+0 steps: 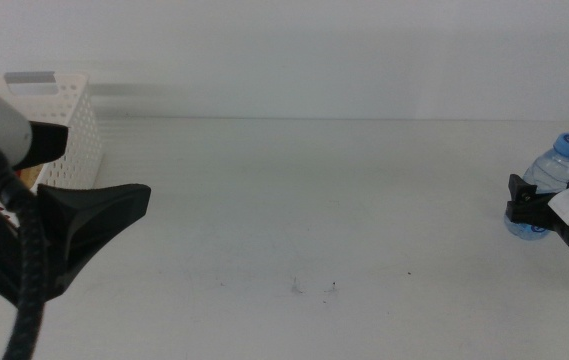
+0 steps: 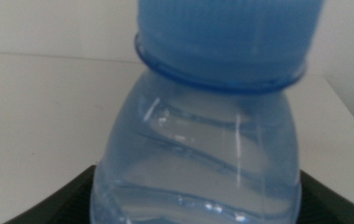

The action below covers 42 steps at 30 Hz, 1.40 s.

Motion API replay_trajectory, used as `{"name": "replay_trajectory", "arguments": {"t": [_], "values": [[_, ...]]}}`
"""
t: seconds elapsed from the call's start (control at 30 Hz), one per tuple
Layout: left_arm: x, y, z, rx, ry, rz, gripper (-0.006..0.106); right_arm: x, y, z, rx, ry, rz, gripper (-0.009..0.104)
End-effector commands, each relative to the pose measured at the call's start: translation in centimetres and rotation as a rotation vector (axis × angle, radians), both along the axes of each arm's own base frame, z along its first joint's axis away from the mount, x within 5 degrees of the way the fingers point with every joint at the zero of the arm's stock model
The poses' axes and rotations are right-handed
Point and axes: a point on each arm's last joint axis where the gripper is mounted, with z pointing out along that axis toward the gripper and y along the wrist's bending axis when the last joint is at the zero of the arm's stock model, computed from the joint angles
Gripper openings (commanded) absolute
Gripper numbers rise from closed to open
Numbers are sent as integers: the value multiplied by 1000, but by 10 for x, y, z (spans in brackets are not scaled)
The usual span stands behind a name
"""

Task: Use arms to grab the bottles and put them into the dustbin to the left of the table.

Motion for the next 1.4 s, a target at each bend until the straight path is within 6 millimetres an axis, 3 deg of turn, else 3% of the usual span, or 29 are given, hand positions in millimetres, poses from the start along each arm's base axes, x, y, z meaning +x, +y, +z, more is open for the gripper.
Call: {"name": "replay_trajectory", "arguments": {"t": [0.0,0.07,0.13,0.23,0.33,0.4,0.57,0.7,0.8,0.97,1.1,1.23,1.37], "values": [[-1,0,2,-14,-13,1,94,4,-1,0,-12,-14,-1,73],[-1,0,2,-14,-13,1,94,4,-1,0,-12,-14,-1,40],[-1,0,2,-14,-13,1,94,4,1,0,-9,-14,9,-1],[-1,0,2,-14,-13,1,94,4,15,9,-16,-40,72,-1],[-1,0,2,-14,-13,1,94,7,44,28,-22,-103,173,-1],[-1,0,2,-14,-13,1,94,13,68,39,-22,-130,247,-1],[-1,0,2,-14,-13,1,94,33,154,56,-10,-149,464,-3],[-1,0,2,-14,-13,1,94,42,221,55,-2,-167,605,-3],[-1,0,2,-14,-13,1,94,51,254,41,-7,-105,656,-3],[-1,0,2,-14,-13,1,94,61,285,28,-15,-77,698,-3],[-1,0,2,-14,-13,1,94,63,289,20,-16,-72,703,-1],[-1,0,2,-12,-15,0,94,62,288,15,1,-24,693,23],[-1,0,2,-12,-15,0,94,61,286,11,10,45,680,71]]}}
